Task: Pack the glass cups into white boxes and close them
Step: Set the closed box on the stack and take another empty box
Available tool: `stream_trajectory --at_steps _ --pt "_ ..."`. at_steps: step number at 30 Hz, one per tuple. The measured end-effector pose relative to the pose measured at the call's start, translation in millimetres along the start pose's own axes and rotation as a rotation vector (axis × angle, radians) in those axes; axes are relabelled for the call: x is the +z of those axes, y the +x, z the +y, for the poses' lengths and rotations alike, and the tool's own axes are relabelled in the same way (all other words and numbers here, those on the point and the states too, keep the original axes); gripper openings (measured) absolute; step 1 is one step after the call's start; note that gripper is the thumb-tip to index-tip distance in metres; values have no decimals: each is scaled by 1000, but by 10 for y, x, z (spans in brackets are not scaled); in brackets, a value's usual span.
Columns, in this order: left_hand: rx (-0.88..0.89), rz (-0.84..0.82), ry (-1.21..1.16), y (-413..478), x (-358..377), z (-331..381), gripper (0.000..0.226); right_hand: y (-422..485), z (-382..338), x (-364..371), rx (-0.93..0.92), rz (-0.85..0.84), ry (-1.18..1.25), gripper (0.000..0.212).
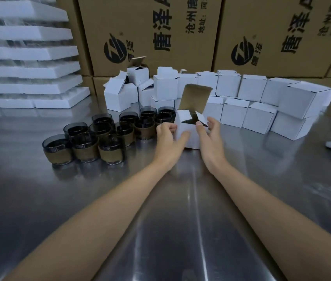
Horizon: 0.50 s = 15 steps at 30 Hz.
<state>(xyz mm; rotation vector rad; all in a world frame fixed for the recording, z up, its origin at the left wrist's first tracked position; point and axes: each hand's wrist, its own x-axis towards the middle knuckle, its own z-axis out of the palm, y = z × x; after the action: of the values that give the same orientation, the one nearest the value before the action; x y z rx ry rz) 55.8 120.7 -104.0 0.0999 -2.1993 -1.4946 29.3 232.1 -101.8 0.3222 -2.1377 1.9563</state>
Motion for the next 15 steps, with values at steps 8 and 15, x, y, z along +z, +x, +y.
stream_trajectory --at_steps 8,15 --pt "-113 58 -135 -11 -47 57 41 -60 -12 24 -101 52 -94 31" --pt "-90 93 -147 -31 -72 65 48 -20 -20 5 -74 114 -30 14"
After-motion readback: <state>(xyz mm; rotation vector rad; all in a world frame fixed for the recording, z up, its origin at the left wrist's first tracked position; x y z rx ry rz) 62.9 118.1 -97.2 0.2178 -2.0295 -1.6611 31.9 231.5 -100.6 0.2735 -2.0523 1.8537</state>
